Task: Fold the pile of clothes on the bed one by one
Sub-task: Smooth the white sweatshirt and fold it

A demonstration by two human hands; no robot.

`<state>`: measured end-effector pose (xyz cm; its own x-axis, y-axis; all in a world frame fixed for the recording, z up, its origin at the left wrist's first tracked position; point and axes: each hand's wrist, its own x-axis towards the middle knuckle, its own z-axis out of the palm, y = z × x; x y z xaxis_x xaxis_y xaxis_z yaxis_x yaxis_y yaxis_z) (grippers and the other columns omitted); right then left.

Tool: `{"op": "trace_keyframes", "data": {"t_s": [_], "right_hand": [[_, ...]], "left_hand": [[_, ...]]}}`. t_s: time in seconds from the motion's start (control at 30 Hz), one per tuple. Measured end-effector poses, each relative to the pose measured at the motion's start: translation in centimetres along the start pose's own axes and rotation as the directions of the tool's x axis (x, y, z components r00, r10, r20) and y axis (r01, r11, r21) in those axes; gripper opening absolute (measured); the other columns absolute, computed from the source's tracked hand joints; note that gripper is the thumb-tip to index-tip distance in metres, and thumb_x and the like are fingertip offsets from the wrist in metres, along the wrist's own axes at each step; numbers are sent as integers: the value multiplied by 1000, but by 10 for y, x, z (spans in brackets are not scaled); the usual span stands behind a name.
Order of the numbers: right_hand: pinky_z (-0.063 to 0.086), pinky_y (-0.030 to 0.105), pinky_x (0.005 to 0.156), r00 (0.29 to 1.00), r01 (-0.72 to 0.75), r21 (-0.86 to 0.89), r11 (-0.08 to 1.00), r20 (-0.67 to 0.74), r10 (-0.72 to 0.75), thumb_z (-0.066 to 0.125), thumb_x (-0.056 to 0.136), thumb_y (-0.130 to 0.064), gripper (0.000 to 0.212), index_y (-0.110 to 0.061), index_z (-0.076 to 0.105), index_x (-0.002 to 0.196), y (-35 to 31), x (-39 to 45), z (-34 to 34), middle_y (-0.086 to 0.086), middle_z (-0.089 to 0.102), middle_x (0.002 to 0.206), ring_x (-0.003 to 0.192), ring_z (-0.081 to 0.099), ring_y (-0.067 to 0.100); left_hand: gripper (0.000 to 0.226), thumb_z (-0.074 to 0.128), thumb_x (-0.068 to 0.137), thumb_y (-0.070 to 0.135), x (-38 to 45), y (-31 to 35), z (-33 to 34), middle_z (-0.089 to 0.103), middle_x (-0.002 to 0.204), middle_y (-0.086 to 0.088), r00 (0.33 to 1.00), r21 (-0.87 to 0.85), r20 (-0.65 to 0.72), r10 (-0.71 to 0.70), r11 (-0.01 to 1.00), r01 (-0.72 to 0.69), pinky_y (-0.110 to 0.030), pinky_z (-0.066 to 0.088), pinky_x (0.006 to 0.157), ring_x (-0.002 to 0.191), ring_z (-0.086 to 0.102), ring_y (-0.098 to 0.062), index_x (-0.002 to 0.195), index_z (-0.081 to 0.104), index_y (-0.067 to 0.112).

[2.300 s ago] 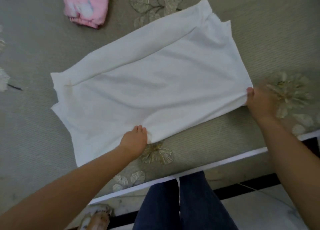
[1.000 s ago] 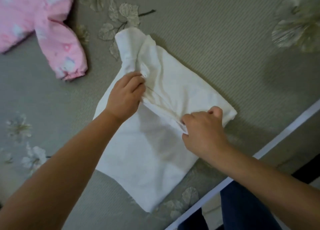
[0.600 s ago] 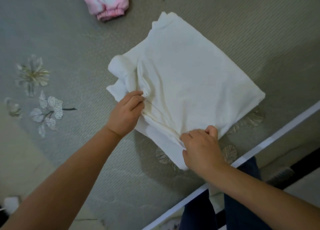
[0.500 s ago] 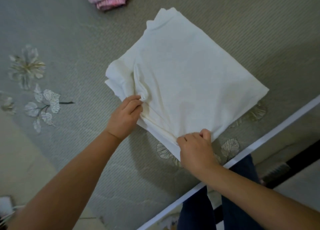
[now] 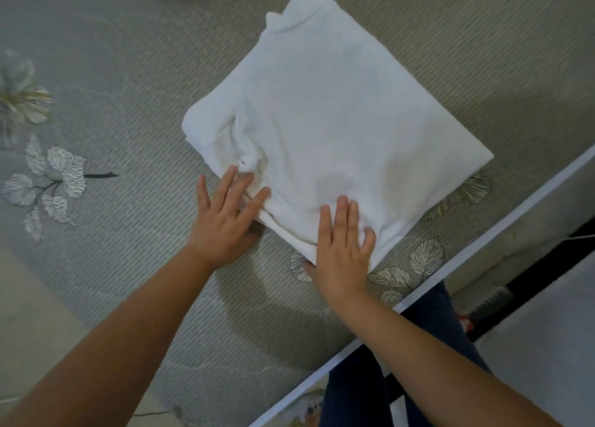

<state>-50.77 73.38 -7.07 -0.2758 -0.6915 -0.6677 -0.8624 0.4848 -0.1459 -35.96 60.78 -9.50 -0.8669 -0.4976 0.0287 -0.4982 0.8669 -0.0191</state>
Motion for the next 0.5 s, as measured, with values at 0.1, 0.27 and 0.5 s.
{"op": "trace_keyframes", "data": {"t_s": [0.1, 0.27, 0.5], "right_hand": [[31, 54, 102, 994, -55, -69, 996, -101, 48, 79, 65, -33, 90, -9, 34, 139, -5, 3, -2, 23, 21, 147, 135, 24, 37], [46, 46, 92, 969, 55, -237, 970, -221, -109, 60, 60, -7, 50, 1, 65, 109, 3, 11, 0, 25, 61, 115, 108, 59, 36], [-4, 37, 115, 968, 248, -174, 953, 18, -249, 47, 88, -8, 68, 3, 10, 143, 33, 9, -63, 21, 14, 151, 140, 14, 30]], "left_hand": [[67, 64, 71, 46, 10, 0, 5, 60, 119, -20, 994, 8, -77, 82, 997, -82, -56, 18, 104, 120, 46, -38, 122, 44, 8], [46, 45, 81, 15, 36, 5, 12, 59, 124, -11, 979, 109, -78, 188, 978, -179, -46, 21, 107, 122, 48, -27, 125, 41, 5], [38, 39, 78, 7, 54, 16, -12, 69, 104, -15, 997, 30, -70, 16, 999, -14, -60, 47, 74, 99, 64, -35, 101, 67, -3]]}}
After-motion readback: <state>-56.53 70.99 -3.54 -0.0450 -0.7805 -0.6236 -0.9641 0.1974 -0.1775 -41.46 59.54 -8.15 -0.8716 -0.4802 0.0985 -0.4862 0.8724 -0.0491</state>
